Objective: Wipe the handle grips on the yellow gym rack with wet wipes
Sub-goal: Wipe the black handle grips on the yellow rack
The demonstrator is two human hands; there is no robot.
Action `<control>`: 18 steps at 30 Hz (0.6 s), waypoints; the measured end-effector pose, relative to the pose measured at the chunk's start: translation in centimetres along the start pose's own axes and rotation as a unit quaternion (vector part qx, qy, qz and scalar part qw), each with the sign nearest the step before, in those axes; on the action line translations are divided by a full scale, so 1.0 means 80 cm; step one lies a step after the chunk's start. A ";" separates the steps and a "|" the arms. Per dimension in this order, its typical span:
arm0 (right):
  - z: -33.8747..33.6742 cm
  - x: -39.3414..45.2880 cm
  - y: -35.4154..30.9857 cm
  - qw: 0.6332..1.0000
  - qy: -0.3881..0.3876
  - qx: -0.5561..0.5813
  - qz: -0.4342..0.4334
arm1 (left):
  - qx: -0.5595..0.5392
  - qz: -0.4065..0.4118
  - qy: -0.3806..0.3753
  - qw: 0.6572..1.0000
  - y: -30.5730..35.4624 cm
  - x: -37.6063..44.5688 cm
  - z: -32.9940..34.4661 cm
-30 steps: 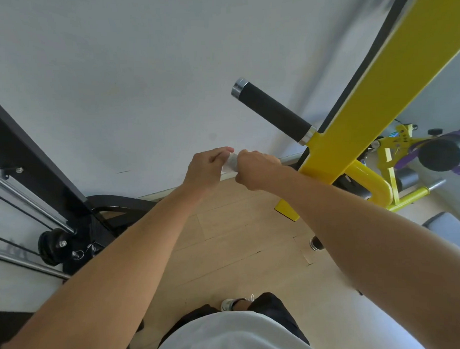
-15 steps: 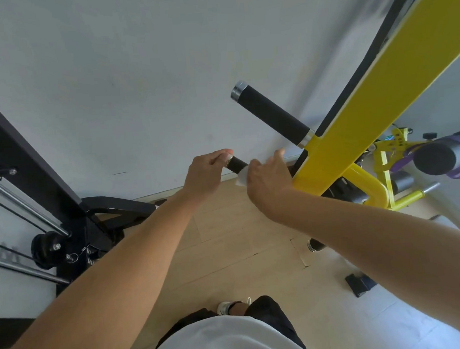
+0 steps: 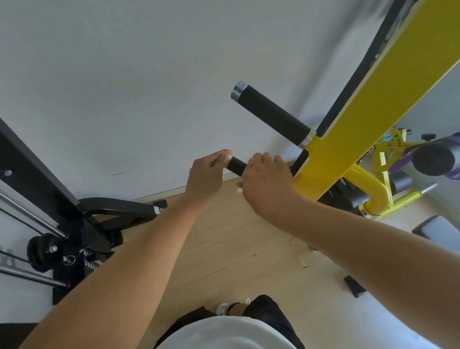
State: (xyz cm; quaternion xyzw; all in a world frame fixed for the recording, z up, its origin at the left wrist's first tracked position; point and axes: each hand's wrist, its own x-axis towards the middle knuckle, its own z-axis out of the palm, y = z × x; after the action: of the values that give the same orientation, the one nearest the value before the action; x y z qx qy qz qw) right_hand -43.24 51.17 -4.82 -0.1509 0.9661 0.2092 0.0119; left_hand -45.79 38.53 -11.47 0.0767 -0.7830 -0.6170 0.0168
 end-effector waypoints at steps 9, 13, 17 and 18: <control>0.031 0.018 -0.025 0.924 0.111 0.355 0.083 | -0.018 -0.029 0.010 0.999 0.003 0.002 0.006; 0.026 0.025 -0.026 0.924 0.120 0.362 0.034 | -0.016 -0.025 0.007 1.000 0.005 -0.001 0.003; 0.022 0.004 -0.020 0.981 0.079 0.178 0.024 | -0.015 -0.001 0.009 1.000 0.001 -0.001 0.000; 0.015 -0.005 -0.014 0.994 0.039 0.092 0.033 | -0.007 0.002 0.011 1.000 0.001 -0.001 0.000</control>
State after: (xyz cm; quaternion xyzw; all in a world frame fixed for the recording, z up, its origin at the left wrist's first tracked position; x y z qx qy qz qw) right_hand -42.59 50.77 -6.32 -0.1253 0.9854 0.1139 -0.0185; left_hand -45.71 38.57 -11.42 0.0821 -0.7784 -0.6218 0.0275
